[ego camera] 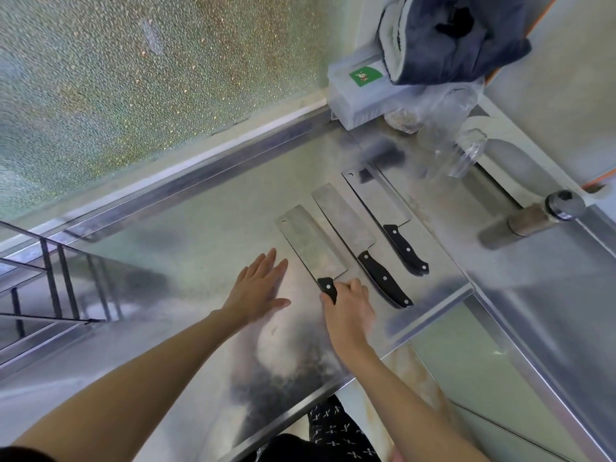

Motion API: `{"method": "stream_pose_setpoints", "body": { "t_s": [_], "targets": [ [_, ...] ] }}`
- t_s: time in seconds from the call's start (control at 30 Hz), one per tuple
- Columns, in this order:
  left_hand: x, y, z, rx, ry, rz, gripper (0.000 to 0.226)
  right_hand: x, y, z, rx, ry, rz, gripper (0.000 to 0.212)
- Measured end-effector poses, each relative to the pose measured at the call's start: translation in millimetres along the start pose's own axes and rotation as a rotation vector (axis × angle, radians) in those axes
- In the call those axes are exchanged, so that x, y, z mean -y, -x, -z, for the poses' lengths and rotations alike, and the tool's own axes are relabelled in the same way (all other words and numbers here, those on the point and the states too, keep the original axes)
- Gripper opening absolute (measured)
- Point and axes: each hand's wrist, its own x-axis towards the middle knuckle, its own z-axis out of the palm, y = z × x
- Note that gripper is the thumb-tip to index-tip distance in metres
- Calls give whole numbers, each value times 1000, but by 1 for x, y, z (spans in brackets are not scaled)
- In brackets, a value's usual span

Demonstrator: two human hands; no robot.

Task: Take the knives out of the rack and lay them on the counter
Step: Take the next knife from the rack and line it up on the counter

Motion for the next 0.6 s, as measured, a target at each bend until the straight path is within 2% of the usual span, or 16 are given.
{"method": "stream_pose_setpoints", "body": {
  "t_s": [0.17, 0.27, 0.37, 0.5, 0.6],
  "targets": [
    [-2, 0, 1, -5, 6, 3, 82, -1, -1, -4, -35, 43, 20, 33],
    [-1, 0, 3, 2, 19, 3, 81, -1, -3, -2, -4, 121, 38, 32],
    [1, 3, 11, 13, 89, 20, 81, 2, -6, 6, 29, 216, 68, 41],
    [13, 22, 41, -91, 221, 72, 75, 27, -17, 27, 61, 129, 216, 42],
    [29, 54, 76, -243, 251, 108, 69, 71, -27, 50, 130, 30, 394, 41]
  ]
}}
